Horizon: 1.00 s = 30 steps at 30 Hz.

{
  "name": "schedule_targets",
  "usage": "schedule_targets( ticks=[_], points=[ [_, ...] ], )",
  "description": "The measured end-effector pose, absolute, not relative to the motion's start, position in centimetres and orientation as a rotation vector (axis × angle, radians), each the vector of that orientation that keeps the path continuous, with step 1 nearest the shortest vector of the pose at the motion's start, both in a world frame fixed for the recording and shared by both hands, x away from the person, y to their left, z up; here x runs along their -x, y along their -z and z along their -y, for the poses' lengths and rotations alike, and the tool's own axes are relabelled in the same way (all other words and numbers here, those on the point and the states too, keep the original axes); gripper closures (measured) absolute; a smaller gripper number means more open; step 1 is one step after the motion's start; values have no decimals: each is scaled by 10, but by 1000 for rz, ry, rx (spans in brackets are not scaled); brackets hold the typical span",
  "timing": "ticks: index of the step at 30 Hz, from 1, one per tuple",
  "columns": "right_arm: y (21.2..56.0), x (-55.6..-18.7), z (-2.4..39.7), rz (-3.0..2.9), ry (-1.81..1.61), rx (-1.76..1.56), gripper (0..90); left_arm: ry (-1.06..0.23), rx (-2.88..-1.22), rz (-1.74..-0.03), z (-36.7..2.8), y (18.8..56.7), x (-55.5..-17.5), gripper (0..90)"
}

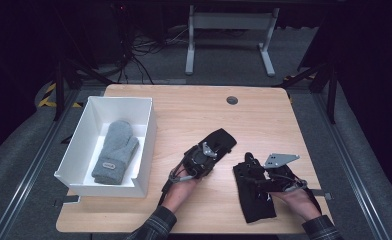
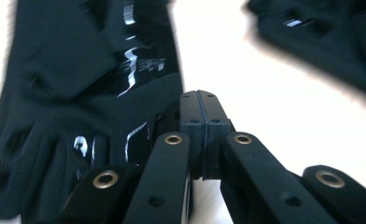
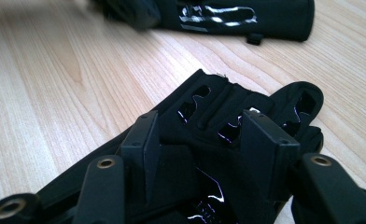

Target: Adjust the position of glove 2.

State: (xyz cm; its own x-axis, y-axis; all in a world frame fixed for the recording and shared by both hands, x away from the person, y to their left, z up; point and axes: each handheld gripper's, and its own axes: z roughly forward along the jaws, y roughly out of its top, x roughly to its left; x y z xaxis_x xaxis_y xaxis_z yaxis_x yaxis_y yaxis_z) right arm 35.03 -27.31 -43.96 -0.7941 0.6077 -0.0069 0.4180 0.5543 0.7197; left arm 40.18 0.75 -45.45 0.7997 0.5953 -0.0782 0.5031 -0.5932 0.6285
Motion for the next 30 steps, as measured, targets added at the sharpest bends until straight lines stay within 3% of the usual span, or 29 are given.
schedule_targets(
  ticks=[6,10,30],
  points=[
    [440,-351,271,-2542,-1075,-857,489,-260,-2287,-972,-42,452,-417,900],
    [440,-351,271,-2547,-1071,-852,489,-251,-2251,-994,-48,448,-422,900],
    [441,-353,273,-2551,-1083,-852,489,-134,-2195,-889,39,436,-471,900]
  ],
)
